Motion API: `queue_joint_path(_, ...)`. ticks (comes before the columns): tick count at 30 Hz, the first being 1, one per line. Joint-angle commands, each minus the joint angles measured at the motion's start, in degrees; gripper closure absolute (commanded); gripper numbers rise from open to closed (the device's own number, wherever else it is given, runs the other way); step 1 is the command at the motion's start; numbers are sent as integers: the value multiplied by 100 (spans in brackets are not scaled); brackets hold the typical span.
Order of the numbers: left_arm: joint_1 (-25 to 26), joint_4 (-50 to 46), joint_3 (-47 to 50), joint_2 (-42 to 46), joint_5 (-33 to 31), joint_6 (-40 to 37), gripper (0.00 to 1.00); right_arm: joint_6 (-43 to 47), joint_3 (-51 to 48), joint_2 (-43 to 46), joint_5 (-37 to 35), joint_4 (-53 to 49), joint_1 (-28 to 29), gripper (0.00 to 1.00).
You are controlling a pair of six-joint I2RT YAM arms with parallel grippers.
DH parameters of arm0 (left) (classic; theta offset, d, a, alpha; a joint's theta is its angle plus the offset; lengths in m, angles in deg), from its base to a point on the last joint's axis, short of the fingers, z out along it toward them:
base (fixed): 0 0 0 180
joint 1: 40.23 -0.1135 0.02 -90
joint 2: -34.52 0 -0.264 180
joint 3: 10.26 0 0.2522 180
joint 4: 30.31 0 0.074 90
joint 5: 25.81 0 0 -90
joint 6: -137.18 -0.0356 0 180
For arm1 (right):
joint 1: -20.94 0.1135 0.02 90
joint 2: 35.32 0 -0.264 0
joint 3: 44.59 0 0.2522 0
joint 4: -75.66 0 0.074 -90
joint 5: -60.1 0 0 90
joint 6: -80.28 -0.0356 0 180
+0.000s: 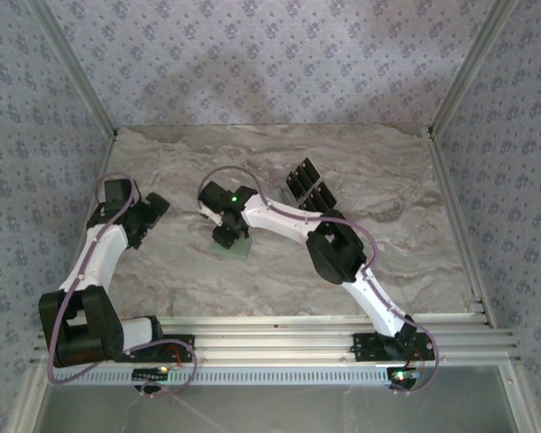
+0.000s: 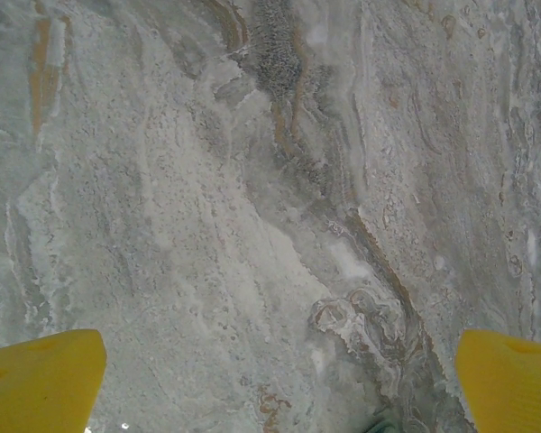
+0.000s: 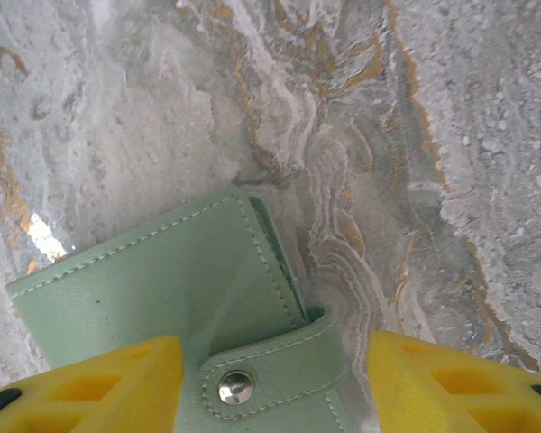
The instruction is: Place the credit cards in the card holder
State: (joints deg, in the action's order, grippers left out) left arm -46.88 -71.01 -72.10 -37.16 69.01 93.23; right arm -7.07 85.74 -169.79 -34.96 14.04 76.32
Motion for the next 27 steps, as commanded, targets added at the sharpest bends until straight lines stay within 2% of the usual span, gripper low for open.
queue_joint_path(1, -35, 27, -103, -13, 115, 50, 0, 138, 109, -170, -73, -239, 48, 43)
queue_joint_path(6, -38, 20, -84, -4, 133, 50, 0, 163, 2, -179, -82, -218, 44, 46)
queue_joint_path(11, -38, -14, -64, 38, 133, 48, 0, 217, -38, -253, -126, -215, 44, 55)
queue_joint_path(19, -36, -52, -70, 109, 169, 59, 0, 244, -126, -191, -230, -217, 69, 82)
queue_joint_path(23, -38, -90, -71, 135, 213, 36, 0, 253, -128, -8, -217, -215, 61, 100)
queue_joint_path(27, -31, -130, -66, 171, 388, -47, 0, 125, -100, 293, -157, -195, -24, 100)
